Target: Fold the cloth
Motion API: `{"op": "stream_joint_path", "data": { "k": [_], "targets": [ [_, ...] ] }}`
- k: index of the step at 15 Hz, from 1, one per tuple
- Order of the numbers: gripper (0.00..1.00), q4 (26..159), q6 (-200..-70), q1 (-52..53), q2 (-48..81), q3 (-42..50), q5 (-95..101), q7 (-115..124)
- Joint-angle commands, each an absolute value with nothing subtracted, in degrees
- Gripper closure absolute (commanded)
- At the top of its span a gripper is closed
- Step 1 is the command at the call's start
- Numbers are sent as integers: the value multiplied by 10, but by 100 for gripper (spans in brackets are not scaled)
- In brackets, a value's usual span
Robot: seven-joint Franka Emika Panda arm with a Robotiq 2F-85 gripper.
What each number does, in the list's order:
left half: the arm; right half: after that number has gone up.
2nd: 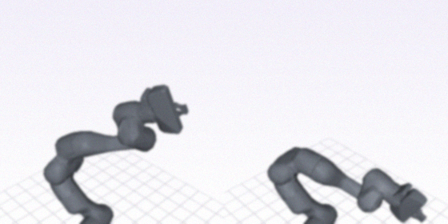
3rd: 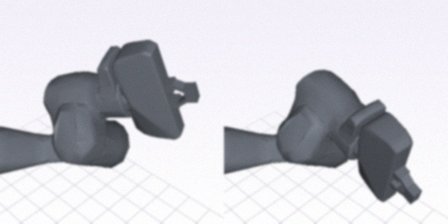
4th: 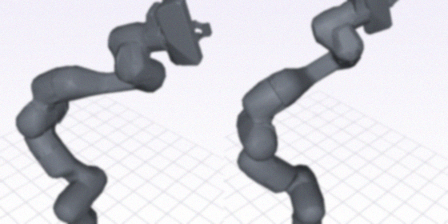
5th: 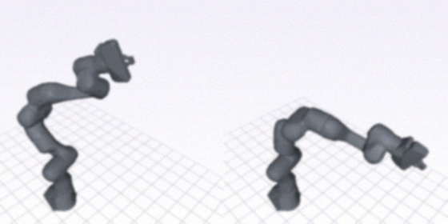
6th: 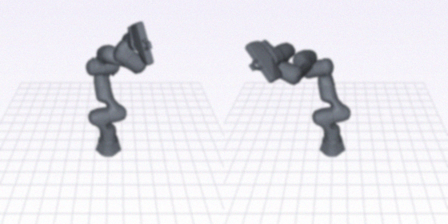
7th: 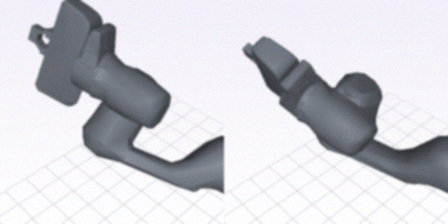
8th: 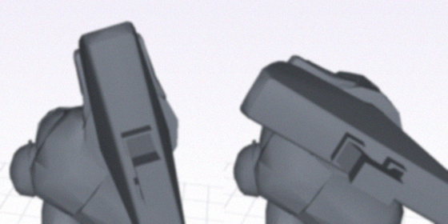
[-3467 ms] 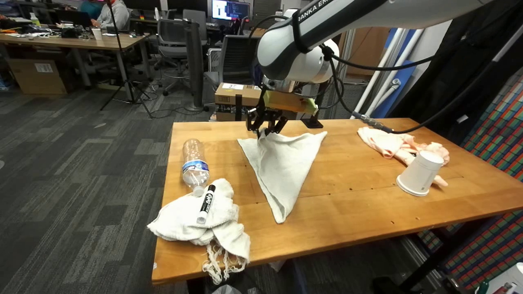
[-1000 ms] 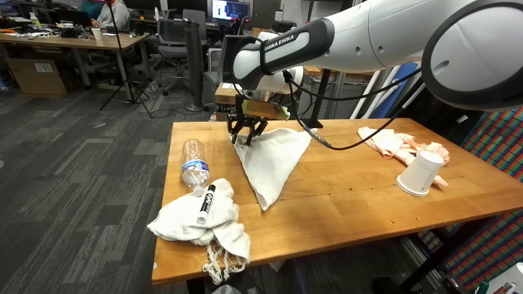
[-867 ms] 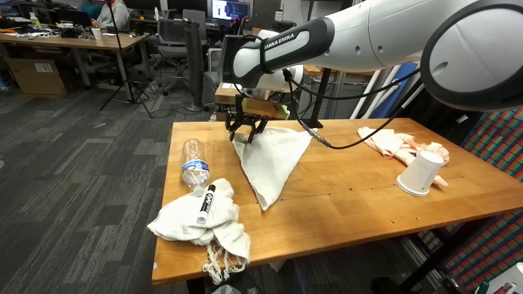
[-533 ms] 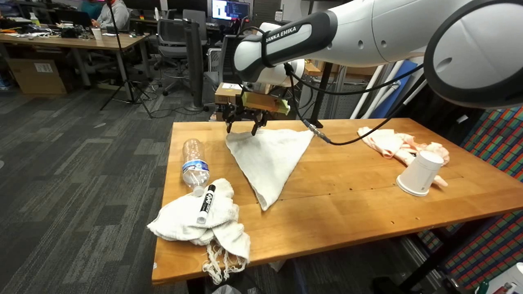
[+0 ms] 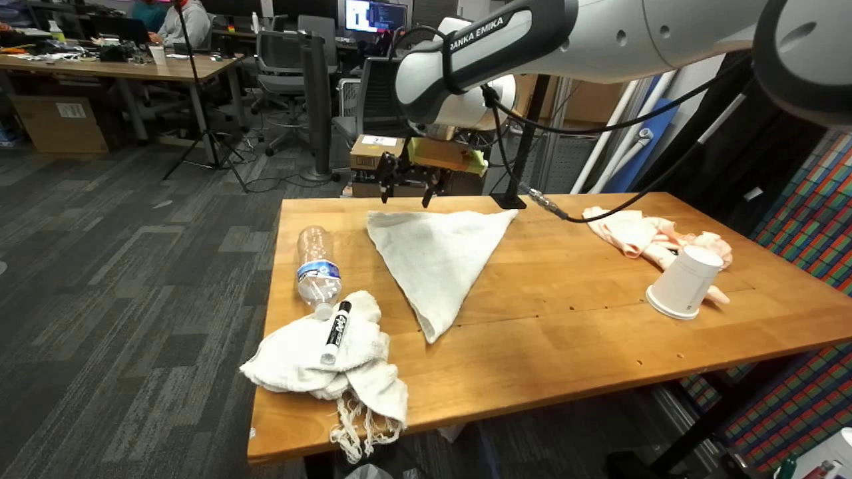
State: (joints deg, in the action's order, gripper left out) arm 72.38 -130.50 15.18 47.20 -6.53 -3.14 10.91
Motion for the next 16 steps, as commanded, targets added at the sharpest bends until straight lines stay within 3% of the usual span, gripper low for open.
{"op": "stream_joint_path", "data": {
  "k": [1, 8, 16],
  "targets": [
    [0, 861, -1366, 142, 378, -55, -27, 105],
    [0, 1043, -1504, 157, 269, 3, 30, 153],
    [0, 1112, -1535, 159, 224, 65, 132, 232]
  ]
}}
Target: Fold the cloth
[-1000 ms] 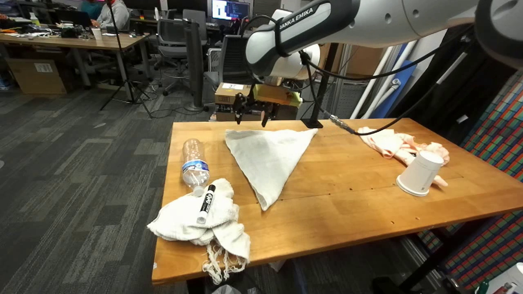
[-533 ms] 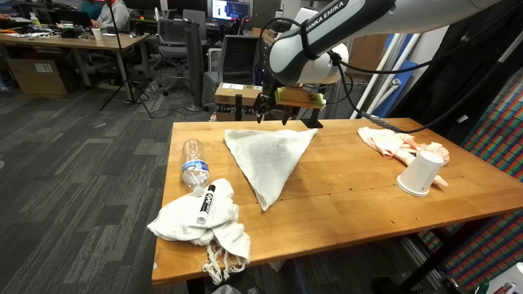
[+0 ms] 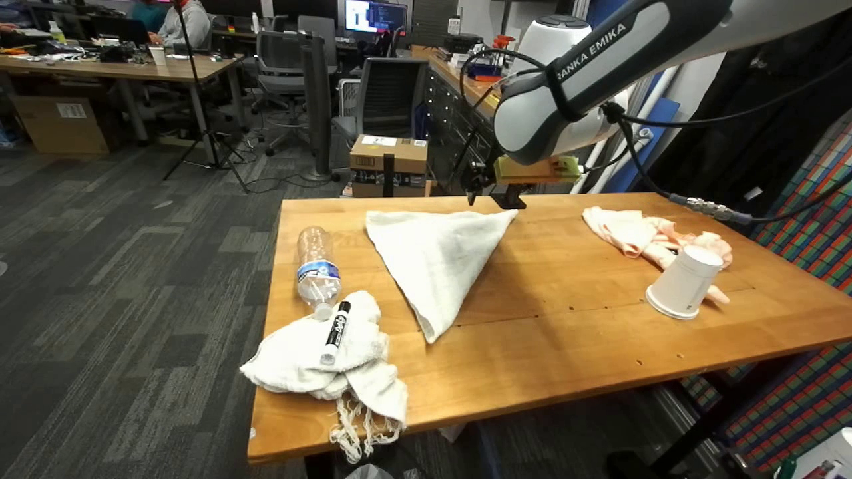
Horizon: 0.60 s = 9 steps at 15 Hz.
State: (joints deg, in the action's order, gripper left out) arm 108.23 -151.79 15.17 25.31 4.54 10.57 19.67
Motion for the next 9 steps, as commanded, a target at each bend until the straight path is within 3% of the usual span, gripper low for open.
{"op": "stream_joint_path", "data": {
  "k": [1, 9],
  "targets": [
    [0, 1111, -1535, 157, 224, 67, 133, 238],
    [0, 1060, -1518, 141, 253, 63, 114, 241]
  ]
}}
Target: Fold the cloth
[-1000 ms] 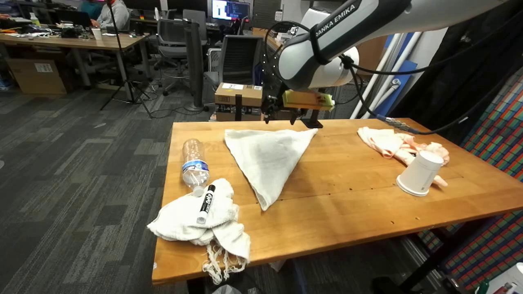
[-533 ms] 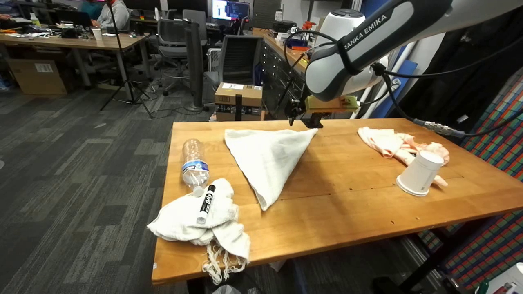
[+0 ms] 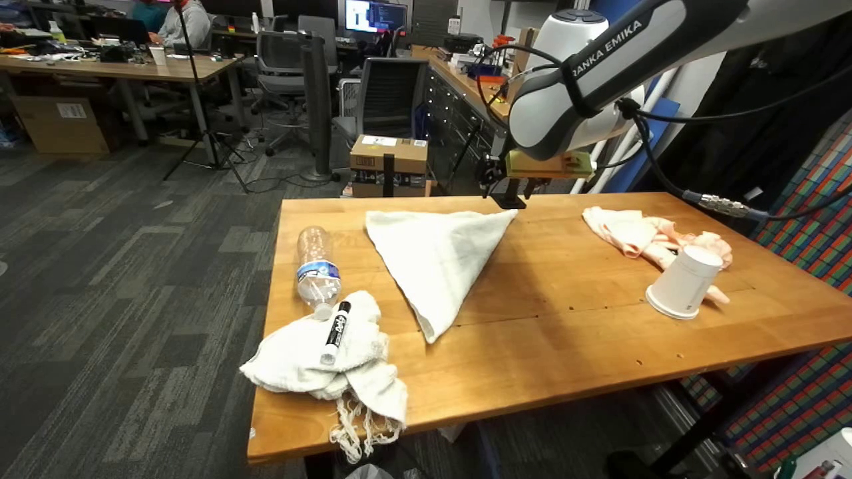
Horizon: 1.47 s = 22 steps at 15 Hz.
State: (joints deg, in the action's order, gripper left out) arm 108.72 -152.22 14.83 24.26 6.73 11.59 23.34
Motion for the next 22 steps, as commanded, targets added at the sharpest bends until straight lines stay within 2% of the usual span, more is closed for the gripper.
{"op": "stream_joint_path", "data": {
  "k": [1, 14, 22],
  "targets": [
    [0, 1049, -1513, 138, 259, 61, 111, 238],
    [0, 784, -1396, 118, 414, 55, 97, 207],
    [0, 669, -1330, 86, 506, 58, 89, 192]
  ]
}}
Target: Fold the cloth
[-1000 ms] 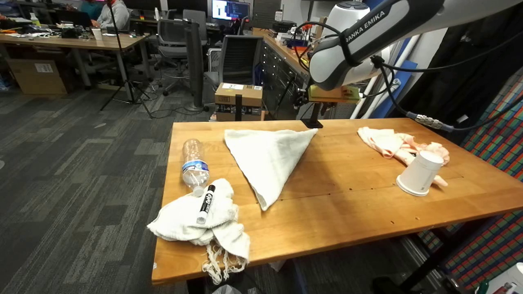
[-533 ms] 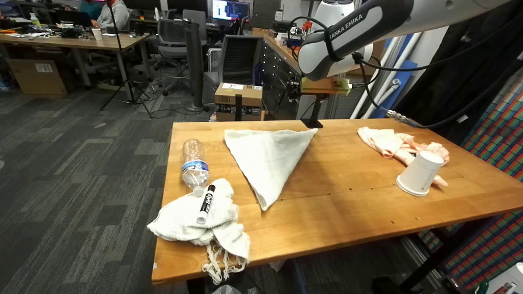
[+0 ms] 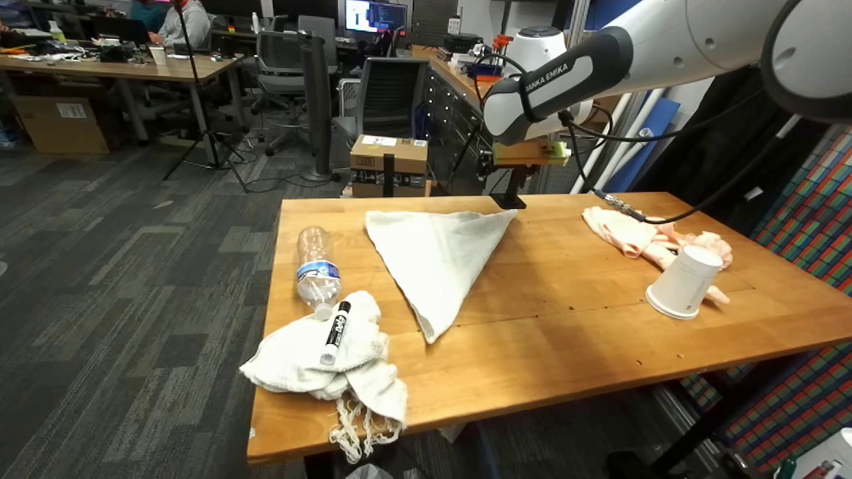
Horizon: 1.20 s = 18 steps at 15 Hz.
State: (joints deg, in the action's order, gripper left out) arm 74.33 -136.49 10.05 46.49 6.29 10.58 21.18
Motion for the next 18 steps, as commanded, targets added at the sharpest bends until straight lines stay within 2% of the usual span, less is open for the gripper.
{"op": "stream_joint_path", "data": {
  "k": [1, 9, 18],
  "targets": [
    [0, 657, -1322, 83, 515, 58, 88, 191],
    [0, 570, -1244, 77, 568, 49, 66, 196],
    [0, 554, -1208, 71, 599, 50, 59, 195]
  ]
}}
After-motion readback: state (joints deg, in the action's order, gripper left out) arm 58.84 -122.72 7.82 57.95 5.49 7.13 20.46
